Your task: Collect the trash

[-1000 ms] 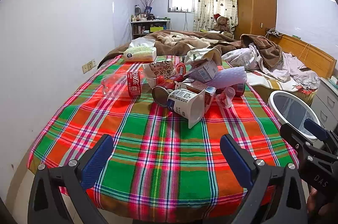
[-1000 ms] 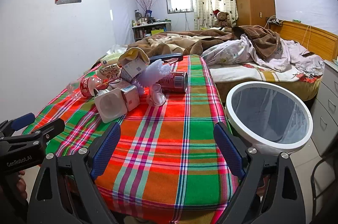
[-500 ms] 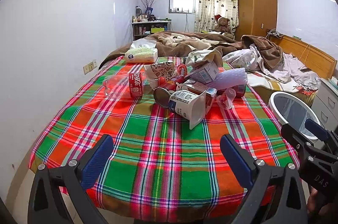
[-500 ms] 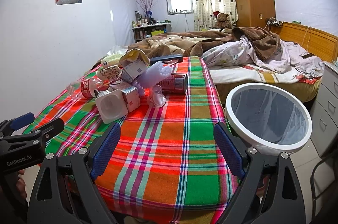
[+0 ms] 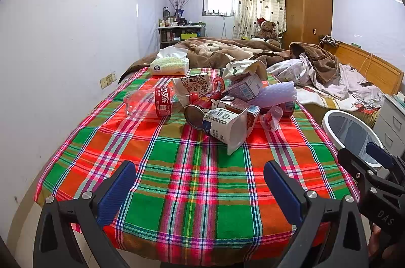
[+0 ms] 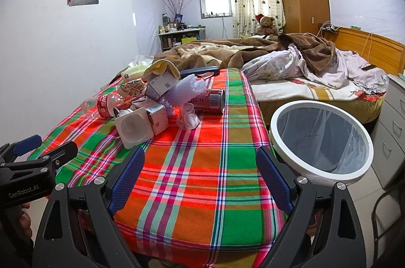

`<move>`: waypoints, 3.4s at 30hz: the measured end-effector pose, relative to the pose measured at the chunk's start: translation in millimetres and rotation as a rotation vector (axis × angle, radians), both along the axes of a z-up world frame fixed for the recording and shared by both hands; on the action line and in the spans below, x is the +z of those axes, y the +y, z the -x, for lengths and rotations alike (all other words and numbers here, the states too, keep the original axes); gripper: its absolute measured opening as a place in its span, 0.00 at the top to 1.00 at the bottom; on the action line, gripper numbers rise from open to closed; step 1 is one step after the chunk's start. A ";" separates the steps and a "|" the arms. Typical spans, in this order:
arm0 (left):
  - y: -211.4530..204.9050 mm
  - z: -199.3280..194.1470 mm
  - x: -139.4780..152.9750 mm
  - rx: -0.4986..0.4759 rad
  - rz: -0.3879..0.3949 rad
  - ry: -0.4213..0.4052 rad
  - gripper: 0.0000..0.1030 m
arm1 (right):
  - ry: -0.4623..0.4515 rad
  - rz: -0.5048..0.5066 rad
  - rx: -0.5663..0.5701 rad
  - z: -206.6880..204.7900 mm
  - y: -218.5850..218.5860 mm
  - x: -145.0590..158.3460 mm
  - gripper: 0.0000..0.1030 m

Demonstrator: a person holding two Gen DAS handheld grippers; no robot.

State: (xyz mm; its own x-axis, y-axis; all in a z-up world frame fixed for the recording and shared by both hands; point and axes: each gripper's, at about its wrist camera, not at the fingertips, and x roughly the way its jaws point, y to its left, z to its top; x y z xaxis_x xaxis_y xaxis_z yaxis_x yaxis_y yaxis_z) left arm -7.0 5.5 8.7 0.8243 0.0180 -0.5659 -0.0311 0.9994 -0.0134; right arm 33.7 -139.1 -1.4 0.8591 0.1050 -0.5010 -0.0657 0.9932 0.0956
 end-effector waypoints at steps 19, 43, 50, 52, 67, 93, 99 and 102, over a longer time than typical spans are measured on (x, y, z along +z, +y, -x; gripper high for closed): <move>0.7 -1.8 0.3 0.001 -0.001 0.003 0.01 | -0.001 0.002 0.000 0.6 0.6 1.2 0.12; 2.0 -6.9 -2.8 0.004 -0.002 0.002 0.01 | -0.004 0.003 0.000 1.2 0.9 1.6 0.12; 1.0 -13.4 -4.3 -0.017 0.008 0.009 0.01 | -0.006 0.001 0.005 -1.5 0.9 2.9 0.12; 1.8 -21.5 -5.8 -0.034 0.026 0.018 0.01 | -0.002 -0.001 0.009 -10.8 0.2 3.0 0.12; -1.7 -111.8 -38.6 -0.128 0.049 0.127 0.22 | 0.104 0.021 0.038 -96.4 8.6 -24.4 0.17; 28.3 -156.2 -58.7 -0.129 0.185 0.205 0.83 | 0.243 0.022 0.066 -139.5 28.0 -25.2 0.71; 28.0 -143.2 -50.4 -0.135 0.170 0.166 0.86 | 0.227 -0.008 0.070 -129.4 26.0 -21.7 0.71; 26.2 -133.5 -45.1 -0.137 0.163 0.147 0.87 | 0.216 -0.017 0.070 -121.7 22.4 -18.5 0.71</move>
State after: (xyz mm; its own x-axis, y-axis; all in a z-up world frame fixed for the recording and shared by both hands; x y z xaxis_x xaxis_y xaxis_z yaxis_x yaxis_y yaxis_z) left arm 126.5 31.7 -36.4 0.7215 -0.1896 -0.6660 0.0914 0.9794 -0.1799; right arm 155.4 -116.7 -20.0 0.7220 0.1707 -0.6705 -0.1108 0.9851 0.1315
